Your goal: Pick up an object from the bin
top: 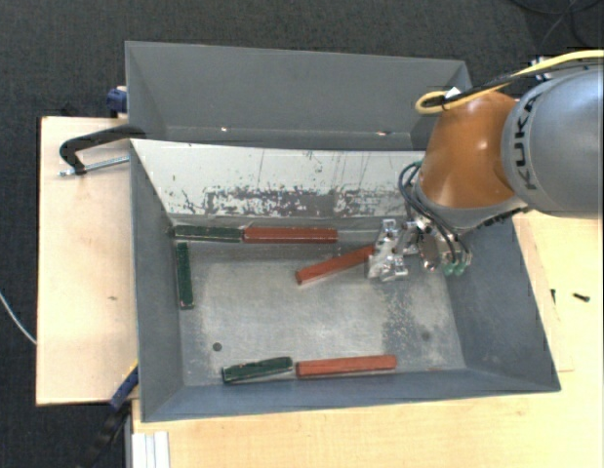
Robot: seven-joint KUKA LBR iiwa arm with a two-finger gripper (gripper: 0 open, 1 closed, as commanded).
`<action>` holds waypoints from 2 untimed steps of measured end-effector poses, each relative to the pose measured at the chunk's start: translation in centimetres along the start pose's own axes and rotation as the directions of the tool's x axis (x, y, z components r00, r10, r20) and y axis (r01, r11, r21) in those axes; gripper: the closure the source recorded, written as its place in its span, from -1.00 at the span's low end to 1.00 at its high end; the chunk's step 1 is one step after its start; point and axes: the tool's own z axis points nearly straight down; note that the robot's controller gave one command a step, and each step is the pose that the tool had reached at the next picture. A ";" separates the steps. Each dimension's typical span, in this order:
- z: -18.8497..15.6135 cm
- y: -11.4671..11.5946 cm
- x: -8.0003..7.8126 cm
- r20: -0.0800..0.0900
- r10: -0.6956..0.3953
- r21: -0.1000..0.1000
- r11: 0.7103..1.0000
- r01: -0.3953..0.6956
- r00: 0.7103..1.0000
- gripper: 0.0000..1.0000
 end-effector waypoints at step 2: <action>0.0 -0.1 0.0 0.000 0.000 0.001 1.000 0.000 1.000 -1.00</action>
Offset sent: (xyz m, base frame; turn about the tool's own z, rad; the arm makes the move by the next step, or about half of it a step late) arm 0.0000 0.0000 0.0000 0.0000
